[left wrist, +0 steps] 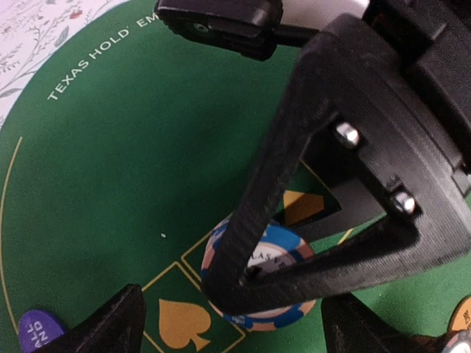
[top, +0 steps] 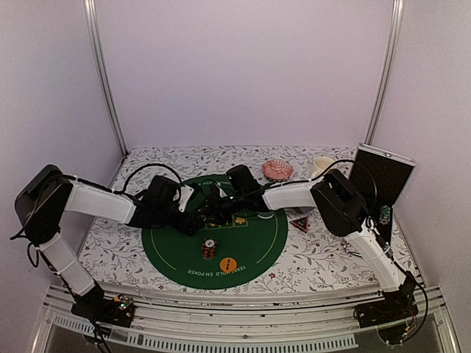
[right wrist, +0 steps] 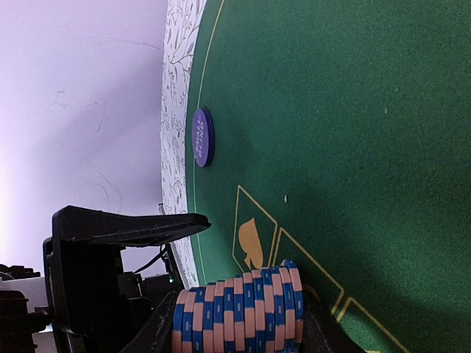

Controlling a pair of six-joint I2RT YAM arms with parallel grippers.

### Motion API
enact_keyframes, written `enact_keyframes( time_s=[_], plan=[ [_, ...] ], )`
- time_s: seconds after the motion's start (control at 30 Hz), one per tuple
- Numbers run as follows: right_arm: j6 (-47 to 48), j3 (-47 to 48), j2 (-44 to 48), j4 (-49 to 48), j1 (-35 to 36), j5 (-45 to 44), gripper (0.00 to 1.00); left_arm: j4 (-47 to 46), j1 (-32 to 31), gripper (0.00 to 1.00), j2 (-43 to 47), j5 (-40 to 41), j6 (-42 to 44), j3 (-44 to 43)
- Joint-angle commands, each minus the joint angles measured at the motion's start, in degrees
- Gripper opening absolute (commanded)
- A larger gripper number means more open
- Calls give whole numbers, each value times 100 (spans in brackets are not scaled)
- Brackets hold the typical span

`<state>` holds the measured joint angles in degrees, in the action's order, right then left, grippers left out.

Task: Distribute texas hold em gaming equipment
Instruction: Pass from the right arm to the left

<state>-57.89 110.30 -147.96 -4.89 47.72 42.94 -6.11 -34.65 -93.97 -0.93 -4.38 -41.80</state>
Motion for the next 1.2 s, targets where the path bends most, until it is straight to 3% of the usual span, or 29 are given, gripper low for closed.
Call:
enact_keyframes(
  time_s=[0.0, 0.17, 0.37, 0.57, 0.7, 0.93, 0.97, 1.03, 1.17],
  plan=[
    [-133, 126, -203, -205, -92, 89, 3, -237, 103, 84, -310, -271, 136, -333],
    [-126, 99, -206, -201, -98, 126, 3, -401, 120, 69, -539, -551, 182, -461],
    [-113, 80, -205, -210, -98, 157, 3, -205, 126, 67, -871, -603, 254, -645],
    [-96, 66, -189, -206, -98, 192, 3, -155, 130, 54, -1030, -581, 304, -648],
    [-87, 62, -180, -206, -105, 189, 4, -169, 127, 40, -1079, -607, 312, -645],
    [-57, 44, -144, -211, -99, 230, 6, -159, 124, 5, -1101, -724, 328, -663],
    [-49, 44, -132, -200, -110, 237, 7, -142, 125, 0, -1097, -721, 334, -663],
    [-34, 21, -101, -198, -122, 257, 12, -90, 127, 0, -1097, -679, 333, -663],
    [4, -149, 90, -148, -192, 240, 35, 54, 125, 0, -1129, -604, 333, -663]
  ],
)
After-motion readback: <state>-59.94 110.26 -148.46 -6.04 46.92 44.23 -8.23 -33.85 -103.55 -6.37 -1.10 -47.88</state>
